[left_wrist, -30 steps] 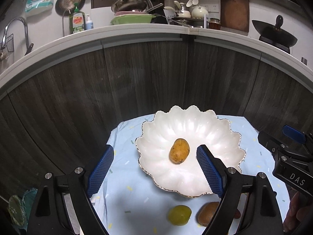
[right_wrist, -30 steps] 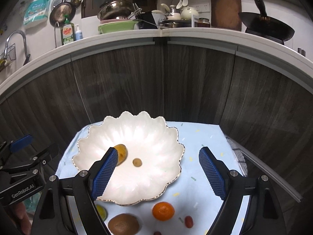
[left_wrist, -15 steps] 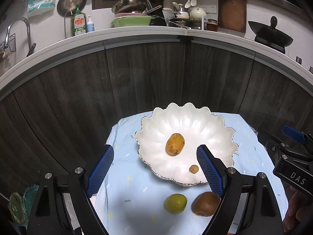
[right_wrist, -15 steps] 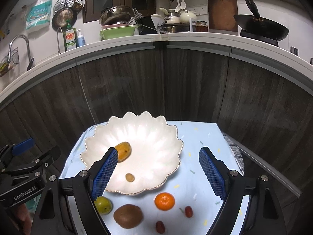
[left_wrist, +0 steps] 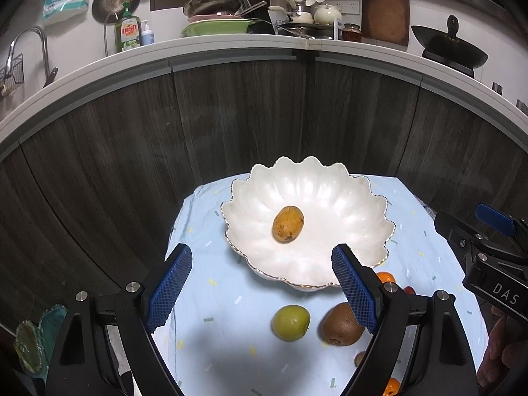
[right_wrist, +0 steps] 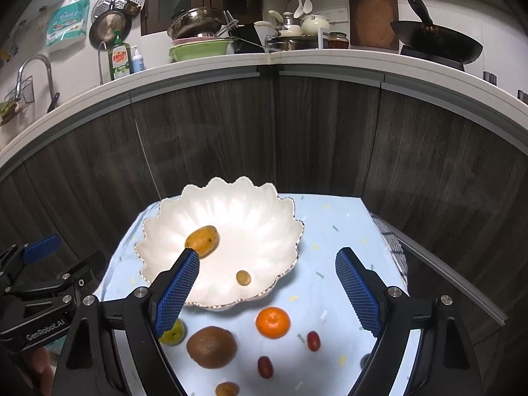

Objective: Organize fruits
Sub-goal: 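Withdraw both open tools from the bowl toward the remaining fruits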

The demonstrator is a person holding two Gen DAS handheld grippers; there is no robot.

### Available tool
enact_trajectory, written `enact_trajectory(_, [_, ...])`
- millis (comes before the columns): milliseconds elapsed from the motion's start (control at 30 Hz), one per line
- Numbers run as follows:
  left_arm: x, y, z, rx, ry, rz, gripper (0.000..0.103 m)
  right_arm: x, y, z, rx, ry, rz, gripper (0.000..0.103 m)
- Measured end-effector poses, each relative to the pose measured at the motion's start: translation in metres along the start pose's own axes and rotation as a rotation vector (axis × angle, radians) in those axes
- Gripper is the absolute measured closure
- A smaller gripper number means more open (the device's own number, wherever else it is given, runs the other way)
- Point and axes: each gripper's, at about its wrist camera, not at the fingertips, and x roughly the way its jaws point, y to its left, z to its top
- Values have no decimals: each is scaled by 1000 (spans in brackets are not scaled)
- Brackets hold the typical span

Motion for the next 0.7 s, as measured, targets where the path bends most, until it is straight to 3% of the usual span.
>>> enact_trajectory(700, [-1,-16,-31,18,39,-39,16,-10,-13,-29,-2,26,-11,18])
